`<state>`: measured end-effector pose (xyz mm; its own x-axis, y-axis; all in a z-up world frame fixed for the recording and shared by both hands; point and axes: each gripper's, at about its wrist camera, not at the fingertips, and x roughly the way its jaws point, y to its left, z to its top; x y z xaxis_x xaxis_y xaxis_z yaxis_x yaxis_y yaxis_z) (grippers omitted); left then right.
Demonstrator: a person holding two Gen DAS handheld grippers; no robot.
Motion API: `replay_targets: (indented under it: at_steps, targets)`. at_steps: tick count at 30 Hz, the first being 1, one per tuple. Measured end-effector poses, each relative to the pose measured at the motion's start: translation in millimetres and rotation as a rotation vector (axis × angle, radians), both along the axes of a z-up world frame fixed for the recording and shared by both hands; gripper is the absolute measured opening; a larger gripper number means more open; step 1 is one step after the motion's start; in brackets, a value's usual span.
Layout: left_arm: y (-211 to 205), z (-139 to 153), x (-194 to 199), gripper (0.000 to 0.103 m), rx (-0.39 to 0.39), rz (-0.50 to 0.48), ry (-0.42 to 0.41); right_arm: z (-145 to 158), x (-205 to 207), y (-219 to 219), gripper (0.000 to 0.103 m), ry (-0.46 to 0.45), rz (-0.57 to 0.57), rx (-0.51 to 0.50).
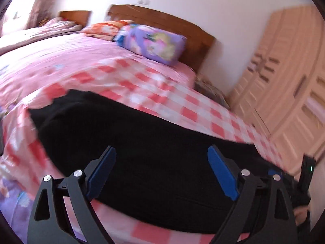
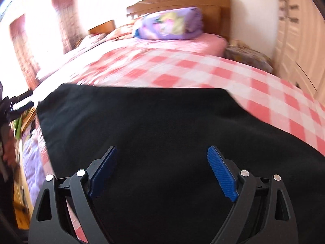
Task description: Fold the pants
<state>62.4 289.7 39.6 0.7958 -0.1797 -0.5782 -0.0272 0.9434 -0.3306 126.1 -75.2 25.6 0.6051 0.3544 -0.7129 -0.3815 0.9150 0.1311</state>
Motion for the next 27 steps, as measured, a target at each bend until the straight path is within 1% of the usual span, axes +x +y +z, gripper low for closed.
replay_targets:
  at_steps: [2, 3, 4, 5, 6, 7, 8, 9, 10, 11, 12, 13, 14, 15, 16, 17, 18, 20, 22, 24, 25, 26, 27]
  targets:
    - [-65.8, 4.8, 21.8, 0.098, 0.106, -0.149, -0.002, 2.2, 2.5, -21.4, 0.087, -0.010, -0.043, 0.009]
    - [-101.5, 6.8, 35.5, 0.100, 0.168, -0.211, -0.006, 3.0, 3.8, -30.1, 0.087, -0.015, -0.065, -0.004]
    - [-133.2, 6.5, 46.1, 0.101, 0.207, -0.262, -0.009, 4.1, 5.8, -41.8, 0.087, -0.023, -0.093, -0.034]
    - [-165.6, 5.1, 62.8, 0.101, 0.226, -0.326, -0.004, 4.7, 7.2, -51.0, 0.087, -0.031, -0.113, -0.066]
    - [-189.6, 3.8, 83.5, 0.101, 0.228, -0.372, 0.016, 4.5, 9.1, -60.7, 0.087, -0.034, -0.130, -0.097]
    - [-214.4, -2.3, 101.4, 0.101, 0.228, -0.421, 0.044, 2.0, 13.2, -71.9, 0.087, -0.018, -0.135, -0.125]
    - [-235.2, -10.3, 117.3, 0.101, 0.230, -0.459, 0.069, -4.0, 18.4, -83.5, 0.087, 0.021, -0.136, -0.152]
    - [-258.2, -22.4, 137.3, 0.101, 0.241, -0.492, 0.110, -15.3, 22.8, -97.4, 0.087, 0.067, -0.147, -0.203]
    - [-277.1, -35.8, 154.3, 0.101, 0.259, -0.508, 0.153, -26.2, 24.7, -105.8, 0.088, 0.106, -0.159, -0.271]
    - [-293.5, -50.4, 167.9, 0.101, 0.273, -0.527, 0.198, -35.2, 22.9, -117.0, 0.091, 0.134, -0.149, -0.300]
    - [-304.2, -62.7, 174.7, 0.101, 0.278, -0.546, 0.233, -36.5, 18.6, -133.7, 0.092, 0.156, -0.135, -0.232]
    - [-312.8, -75.7, 180.8, 0.102, 0.315, -0.541, 0.252, -38.9, 12.0, -153.7, 0.092, 0.199, -0.133, -0.176]
    - [-321.1, -79.9, 176.7, 0.102, 0.390, -0.516, 0.192, -38.3, 3.0, -164.7, 0.092, 0.195, -0.131, -0.209]
    - [-331.8, -84.3, 174.7, 0.102, 0.474, -0.518, 0.172, -37.4, -5.3, -175.2, 0.092, 0.200, -0.129, -0.218]
    - [-334.9, -82.8, 172.8, 0.102, 0.487, -0.519, 0.151, -37.5, -13.7, -186.9, 0.092, 0.209, -0.125, -0.200]
    - [-336.8, -83.3, 174.2, 0.102, 0.485, -0.522, 0.152, -37.6, -22.9, -192.2, 0.092, 0.201, -0.104, -0.195]
    - [-335.1, -84.3, 176.9, 0.102, 0.466, -0.525, 0.158, -37.4, -31.0, -196.8, 0.092, 0.185, -0.088, -0.197]
    - [-331.1, -85.6, 180.2, 0.102, 0.444, -0.525, 0.161, -33.1, -39.0, -194.0, 0.091, 0.171, -0.098, -0.191]
    - [-338.3, -84.6, 183.7, 0.102, 0.469, -0.520, 0.158, -29.0, -43.2, -190.4, 0.092, 0.159, -0.141, -0.201]
    - [-340.7, -84.0, 183.8, 0.102, 0.481, -0.514, 0.153, -17.7, -51.8, -184.8, 0.092, 0.112, -0.208, -0.179]
    - [-341.1, -83.8, 184.5, 0.102, 0.479, -0.514, 0.153, -13.1, -58.6, -181.3, 0.092, 0.085, -0.211, -0.134]
    - [-341.7, -80.7, 176.8, 0.102, 0.479, -0.514, 0.152, -13.7, -62.7, -178.5, 0.092, 0.083, -0.195, -0.106]
    - [-341.6, -80.4, 176.5, 0.102, 0.478, -0.515, 0.151, -20.5, -68.1, -173.0, 0.092, 0.097, -0.159, -0.112]
